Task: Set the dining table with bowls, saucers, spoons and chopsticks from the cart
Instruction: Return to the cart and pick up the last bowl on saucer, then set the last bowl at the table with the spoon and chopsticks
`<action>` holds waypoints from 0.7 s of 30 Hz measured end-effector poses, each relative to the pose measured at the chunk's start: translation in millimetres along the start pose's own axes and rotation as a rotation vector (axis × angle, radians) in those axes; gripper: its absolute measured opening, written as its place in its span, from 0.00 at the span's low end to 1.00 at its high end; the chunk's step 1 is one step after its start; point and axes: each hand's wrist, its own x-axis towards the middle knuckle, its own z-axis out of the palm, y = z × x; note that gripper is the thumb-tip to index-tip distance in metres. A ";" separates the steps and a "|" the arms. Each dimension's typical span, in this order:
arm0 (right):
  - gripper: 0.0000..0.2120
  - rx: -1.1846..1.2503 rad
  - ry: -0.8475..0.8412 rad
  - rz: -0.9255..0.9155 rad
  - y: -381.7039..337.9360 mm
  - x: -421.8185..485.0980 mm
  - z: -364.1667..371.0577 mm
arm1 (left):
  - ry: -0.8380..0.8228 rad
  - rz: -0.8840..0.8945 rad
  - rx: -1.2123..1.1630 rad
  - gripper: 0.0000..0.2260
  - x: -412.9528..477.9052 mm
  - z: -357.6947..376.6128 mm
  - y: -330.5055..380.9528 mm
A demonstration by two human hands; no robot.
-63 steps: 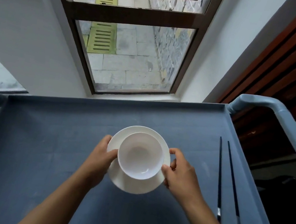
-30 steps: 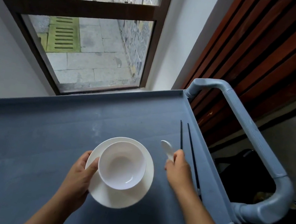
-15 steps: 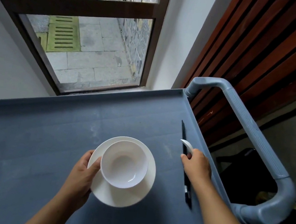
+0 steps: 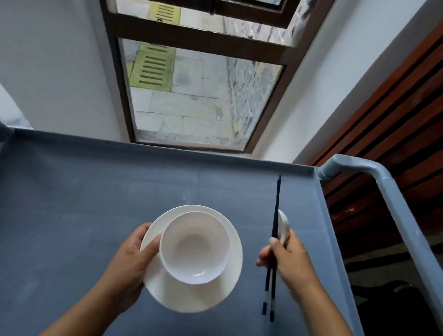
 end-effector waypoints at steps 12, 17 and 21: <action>0.09 0.082 -0.746 -0.004 -32.1 -80.6 130.7 | 0.584 0.138 -0.196 0.20 -168.1 -57.3 -50.6; 0.09 -0.119 -0.995 -0.130 -28.0 -145.4 191.6 | 0.856 0.182 -0.296 0.20 -260.0 -82.8 -82.2; 0.08 -0.275 -1.216 -0.177 -24.9 -202.7 249.4 | 1.066 0.234 -0.437 0.21 -331.4 -101.2 -107.5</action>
